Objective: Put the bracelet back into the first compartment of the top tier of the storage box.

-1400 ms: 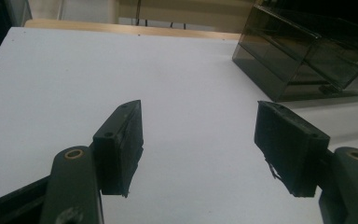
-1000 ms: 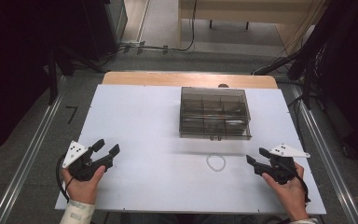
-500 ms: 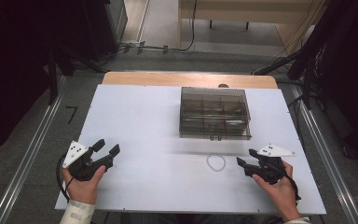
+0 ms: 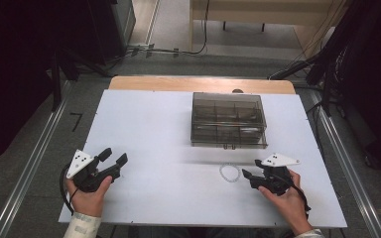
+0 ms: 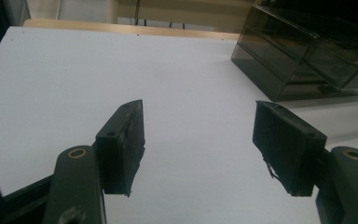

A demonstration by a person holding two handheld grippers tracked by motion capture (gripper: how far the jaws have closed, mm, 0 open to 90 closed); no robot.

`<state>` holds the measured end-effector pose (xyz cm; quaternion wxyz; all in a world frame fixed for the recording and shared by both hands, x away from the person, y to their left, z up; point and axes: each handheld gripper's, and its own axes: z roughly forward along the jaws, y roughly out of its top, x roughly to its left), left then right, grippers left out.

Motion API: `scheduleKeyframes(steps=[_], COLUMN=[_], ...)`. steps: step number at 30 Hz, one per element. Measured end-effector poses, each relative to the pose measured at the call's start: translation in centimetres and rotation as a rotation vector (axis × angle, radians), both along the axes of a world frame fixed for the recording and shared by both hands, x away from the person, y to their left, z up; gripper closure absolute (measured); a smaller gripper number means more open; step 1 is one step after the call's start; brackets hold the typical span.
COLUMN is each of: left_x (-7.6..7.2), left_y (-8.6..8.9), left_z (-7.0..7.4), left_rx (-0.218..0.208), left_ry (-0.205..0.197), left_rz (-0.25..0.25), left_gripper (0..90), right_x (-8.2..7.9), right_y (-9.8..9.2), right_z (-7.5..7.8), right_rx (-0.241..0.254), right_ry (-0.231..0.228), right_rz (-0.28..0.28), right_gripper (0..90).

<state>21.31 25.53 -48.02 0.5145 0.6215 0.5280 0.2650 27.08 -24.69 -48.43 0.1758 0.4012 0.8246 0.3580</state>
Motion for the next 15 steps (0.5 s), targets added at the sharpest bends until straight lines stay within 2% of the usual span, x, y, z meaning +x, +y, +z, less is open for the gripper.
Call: scheduleKeyframes(steps=[15], left_x=[-0.02], left_y=[0.03], left_z=[0.02], left_rx=[-0.004], left_ry=[-0.002], left_rz=[-0.002], left_gripper=[34.6], right_x=[0.18], right_y=[0.89], right_z=[-0.24], right_rx=[-0.015], right_ry=[0.008], right_rz=[0.010], right_gripper=[37.1])
